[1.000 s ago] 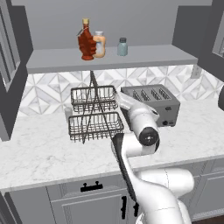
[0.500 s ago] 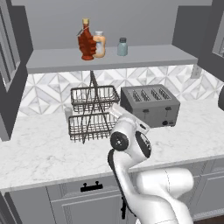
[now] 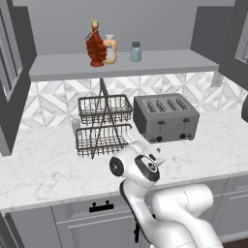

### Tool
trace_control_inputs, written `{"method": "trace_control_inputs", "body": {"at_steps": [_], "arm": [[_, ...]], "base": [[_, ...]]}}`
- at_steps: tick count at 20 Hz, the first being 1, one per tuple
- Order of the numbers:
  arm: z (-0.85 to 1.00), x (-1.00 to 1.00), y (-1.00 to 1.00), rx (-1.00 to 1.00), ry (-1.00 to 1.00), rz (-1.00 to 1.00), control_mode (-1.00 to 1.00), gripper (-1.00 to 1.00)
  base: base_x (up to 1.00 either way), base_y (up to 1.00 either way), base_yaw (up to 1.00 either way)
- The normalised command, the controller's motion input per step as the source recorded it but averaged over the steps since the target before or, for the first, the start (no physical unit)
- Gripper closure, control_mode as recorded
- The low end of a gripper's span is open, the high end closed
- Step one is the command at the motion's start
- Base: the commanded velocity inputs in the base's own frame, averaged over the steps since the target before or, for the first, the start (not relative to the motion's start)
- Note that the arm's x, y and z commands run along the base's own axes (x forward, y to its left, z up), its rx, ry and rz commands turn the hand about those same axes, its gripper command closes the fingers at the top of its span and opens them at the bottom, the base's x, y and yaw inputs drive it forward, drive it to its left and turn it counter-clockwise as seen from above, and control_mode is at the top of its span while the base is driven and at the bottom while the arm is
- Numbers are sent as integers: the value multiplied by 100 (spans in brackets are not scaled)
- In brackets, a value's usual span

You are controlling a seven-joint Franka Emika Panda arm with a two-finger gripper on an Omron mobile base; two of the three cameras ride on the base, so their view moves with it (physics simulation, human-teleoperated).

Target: Put the shaker and condiment bottle from the counter next to their counterparts in the cabinet.

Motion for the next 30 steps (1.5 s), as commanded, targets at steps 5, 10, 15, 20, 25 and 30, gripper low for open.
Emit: {"method": "trace_control_inputs", "body": {"at_steps": [5,10,15,20,25,30], "arm": [[-56,3,-1,-2,20,-14,-100,-100],[-43,17,0,-4,19,-8,-100,-100],[-41,6,0,-3,15,-9,-100,-100],[-32,0,0,-5,8,-12,-100,-100],[-22,7,0,-7,14,-8,-100,-100],[-15,1,0,-5,10,-6,-100,-100]], "base": [[0,0,0],[0,0,0],[0,0,0],[0,0,0],[0,0,0],[0,0,0]]}}
